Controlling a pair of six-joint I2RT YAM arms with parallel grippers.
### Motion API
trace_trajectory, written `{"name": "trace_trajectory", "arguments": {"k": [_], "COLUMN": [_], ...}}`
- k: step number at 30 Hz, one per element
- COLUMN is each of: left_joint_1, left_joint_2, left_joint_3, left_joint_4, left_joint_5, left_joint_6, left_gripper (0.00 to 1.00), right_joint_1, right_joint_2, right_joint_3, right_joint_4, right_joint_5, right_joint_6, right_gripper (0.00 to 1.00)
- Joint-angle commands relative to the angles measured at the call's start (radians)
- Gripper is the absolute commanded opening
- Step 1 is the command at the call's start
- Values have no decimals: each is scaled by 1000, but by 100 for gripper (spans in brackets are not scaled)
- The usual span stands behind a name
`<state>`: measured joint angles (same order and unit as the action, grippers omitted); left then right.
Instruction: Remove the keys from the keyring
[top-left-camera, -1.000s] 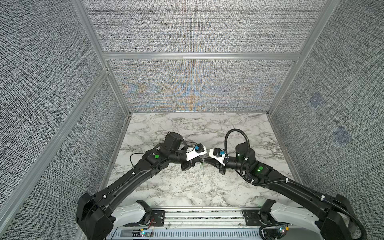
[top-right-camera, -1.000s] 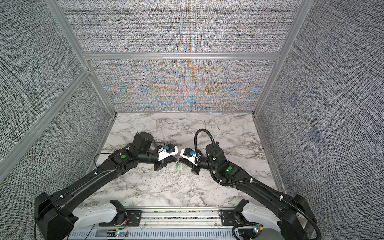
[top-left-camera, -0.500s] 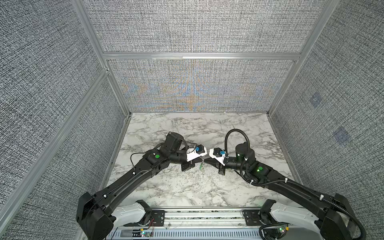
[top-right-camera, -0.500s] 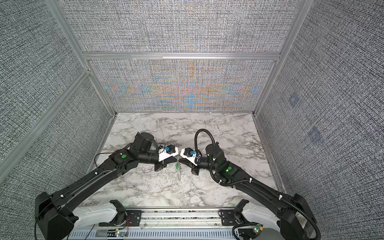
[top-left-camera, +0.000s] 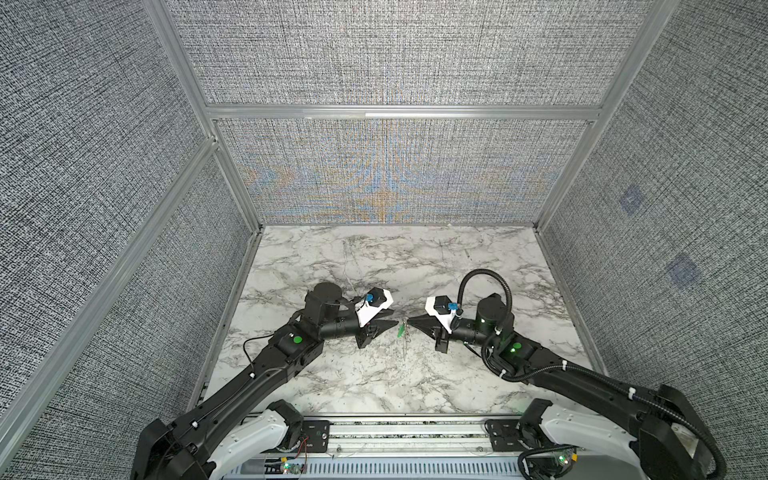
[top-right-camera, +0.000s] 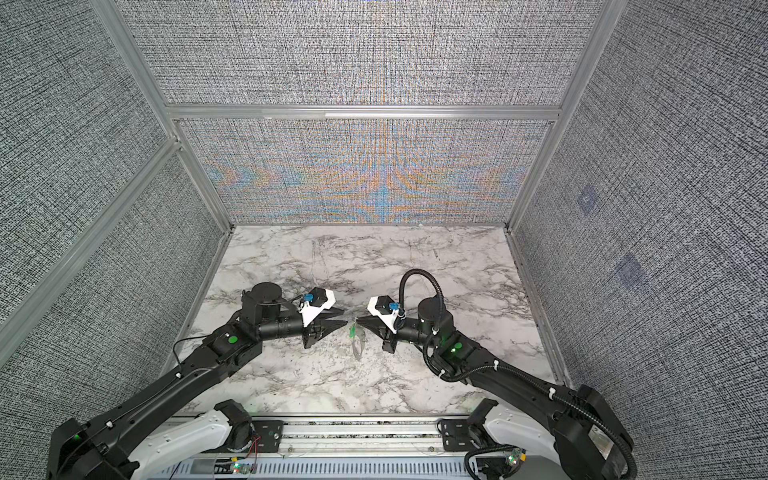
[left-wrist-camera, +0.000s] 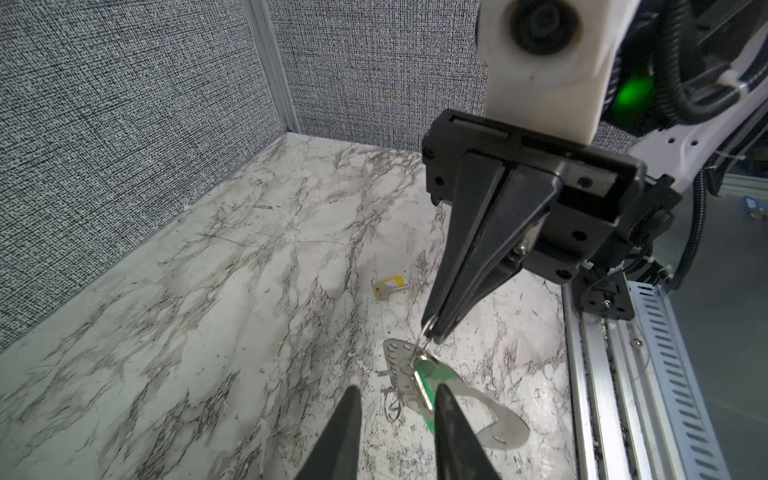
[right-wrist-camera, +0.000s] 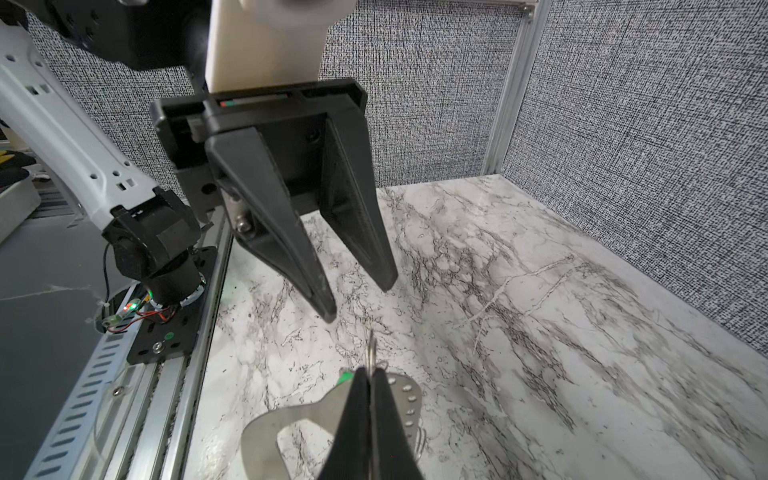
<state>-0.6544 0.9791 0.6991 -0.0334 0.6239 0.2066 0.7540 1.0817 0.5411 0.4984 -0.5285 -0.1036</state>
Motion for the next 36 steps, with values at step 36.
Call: {"name": "trace_trajectory", "arguments": {"k": [36], "left_joint_1": [-14], "left_joint_2": [87], "left_joint_3": [-120], "left_joint_4": [283], "left_joint_5": [40], "left_joint_6": [-93], "left_gripper": [37], "right_joint_1": [48], "right_joint_2": [-4], "right_joint_3": [59], "right_joint_4": [15], "right_joint_5": [148], "right_joint_6": [-25], "right_gripper": [0]}}
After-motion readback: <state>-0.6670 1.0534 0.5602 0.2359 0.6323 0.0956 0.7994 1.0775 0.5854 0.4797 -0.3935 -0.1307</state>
